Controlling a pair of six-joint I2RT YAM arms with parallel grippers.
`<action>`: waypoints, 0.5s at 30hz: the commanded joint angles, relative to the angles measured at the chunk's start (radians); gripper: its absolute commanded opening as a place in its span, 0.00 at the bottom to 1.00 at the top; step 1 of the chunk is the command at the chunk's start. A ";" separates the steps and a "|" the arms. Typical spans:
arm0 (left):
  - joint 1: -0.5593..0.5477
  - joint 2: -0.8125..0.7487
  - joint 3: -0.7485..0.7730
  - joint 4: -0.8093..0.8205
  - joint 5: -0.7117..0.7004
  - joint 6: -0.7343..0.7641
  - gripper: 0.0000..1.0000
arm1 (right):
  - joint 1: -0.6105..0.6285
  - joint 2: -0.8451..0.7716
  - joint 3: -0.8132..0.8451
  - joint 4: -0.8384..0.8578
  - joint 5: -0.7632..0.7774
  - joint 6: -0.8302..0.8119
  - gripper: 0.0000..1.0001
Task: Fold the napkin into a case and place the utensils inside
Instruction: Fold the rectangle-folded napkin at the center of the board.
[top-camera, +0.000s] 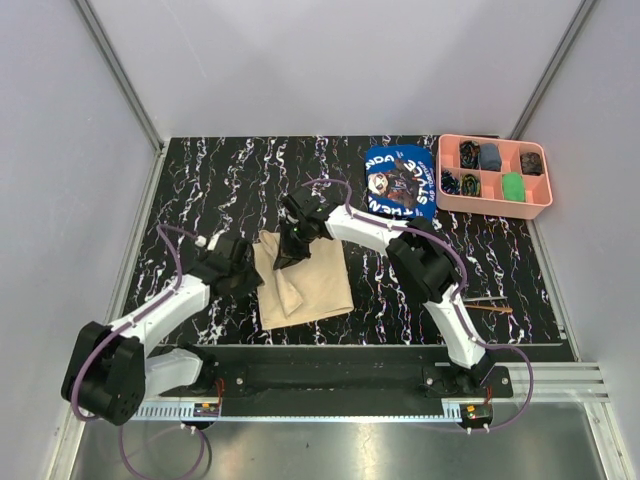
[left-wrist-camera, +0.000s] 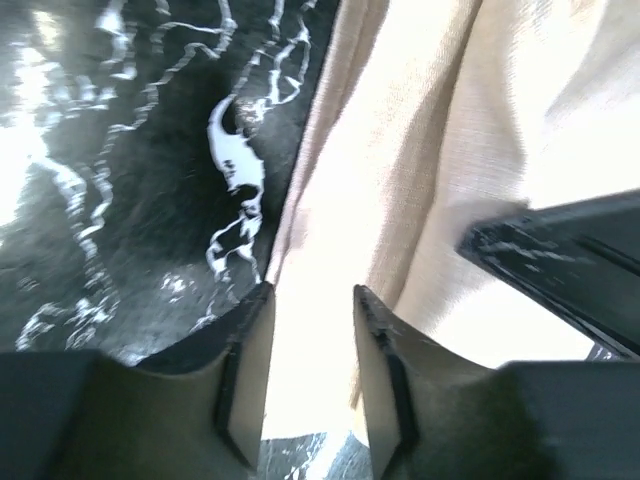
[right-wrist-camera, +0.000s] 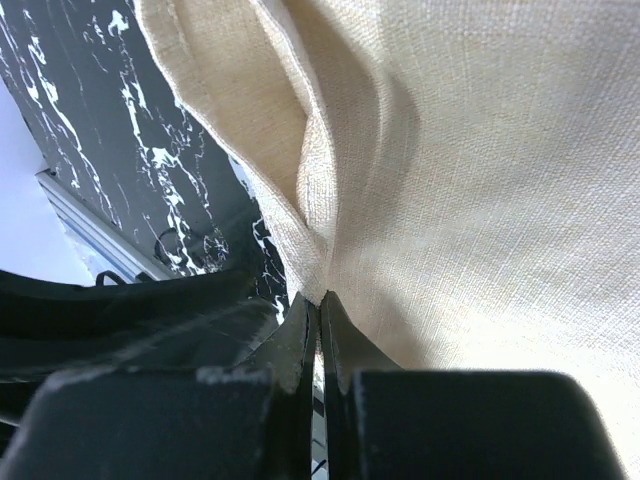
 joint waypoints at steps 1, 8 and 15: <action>0.065 -0.028 0.025 -0.069 -0.064 -0.016 0.36 | -0.005 -0.001 0.004 0.036 -0.045 0.004 0.00; 0.131 0.099 0.002 0.063 0.069 0.013 0.18 | -0.002 0.013 0.008 0.044 -0.077 0.010 0.01; 0.131 0.092 -0.018 0.094 0.068 0.013 0.17 | -0.003 0.029 0.010 0.058 -0.097 0.023 0.05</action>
